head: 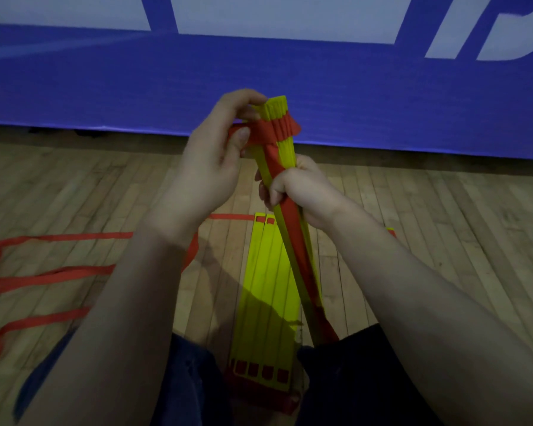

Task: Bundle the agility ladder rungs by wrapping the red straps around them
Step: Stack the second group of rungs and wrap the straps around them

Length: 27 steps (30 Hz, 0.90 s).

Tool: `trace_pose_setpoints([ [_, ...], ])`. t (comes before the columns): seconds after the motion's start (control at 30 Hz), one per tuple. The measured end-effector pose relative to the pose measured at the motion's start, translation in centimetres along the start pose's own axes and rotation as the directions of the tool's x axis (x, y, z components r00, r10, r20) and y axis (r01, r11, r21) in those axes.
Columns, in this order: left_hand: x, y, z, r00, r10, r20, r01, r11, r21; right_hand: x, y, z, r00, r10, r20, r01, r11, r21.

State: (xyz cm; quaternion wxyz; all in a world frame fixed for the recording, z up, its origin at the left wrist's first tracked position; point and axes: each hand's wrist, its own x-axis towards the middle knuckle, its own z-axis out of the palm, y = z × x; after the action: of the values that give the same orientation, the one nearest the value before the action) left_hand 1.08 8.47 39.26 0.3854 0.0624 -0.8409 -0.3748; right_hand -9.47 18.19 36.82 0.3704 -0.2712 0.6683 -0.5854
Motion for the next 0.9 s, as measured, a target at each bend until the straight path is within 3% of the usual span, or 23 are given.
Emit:
trace_pose_setpoints([
  [0.23,-0.3,0.2,0.5,0.996,0.089,-0.003,-0.085,0.954,0.288,0.1,0.0,0.1,1.000,0.019,0.005,-0.019,0.999,0.044],
  [0.43,-0.3,-0.5,0.8,0.982,0.187,-0.003,-0.178,0.939,0.294,-0.2,0.1,0.4,0.998,0.005,0.063,-0.011,0.996,0.093],
  [0.53,0.0,-0.9,0.4,0.988,0.111,-0.110,-0.090,0.980,0.176,-0.4,-0.1,0.2,0.994,-0.041,0.105,0.024,0.988,0.152],
  [0.63,0.4,-1.1,-0.2,0.988,-0.064,-0.139,0.056,0.997,-0.059,-0.4,-0.3,-0.1,0.972,-0.095,0.216,0.048,0.976,0.214],
  [0.77,0.6,-0.3,-0.8,0.962,-0.273,-0.014,0.252,0.905,-0.344,-0.3,-0.2,-0.9,0.897,-0.084,0.433,-0.021,0.972,0.232],
  [0.9,0.4,-0.4,-1.2,0.962,-0.181,0.203,0.263,0.806,-0.531,-0.6,-0.1,-1.1,0.727,-0.065,0.683,-0.185,0.940,0.287],
])
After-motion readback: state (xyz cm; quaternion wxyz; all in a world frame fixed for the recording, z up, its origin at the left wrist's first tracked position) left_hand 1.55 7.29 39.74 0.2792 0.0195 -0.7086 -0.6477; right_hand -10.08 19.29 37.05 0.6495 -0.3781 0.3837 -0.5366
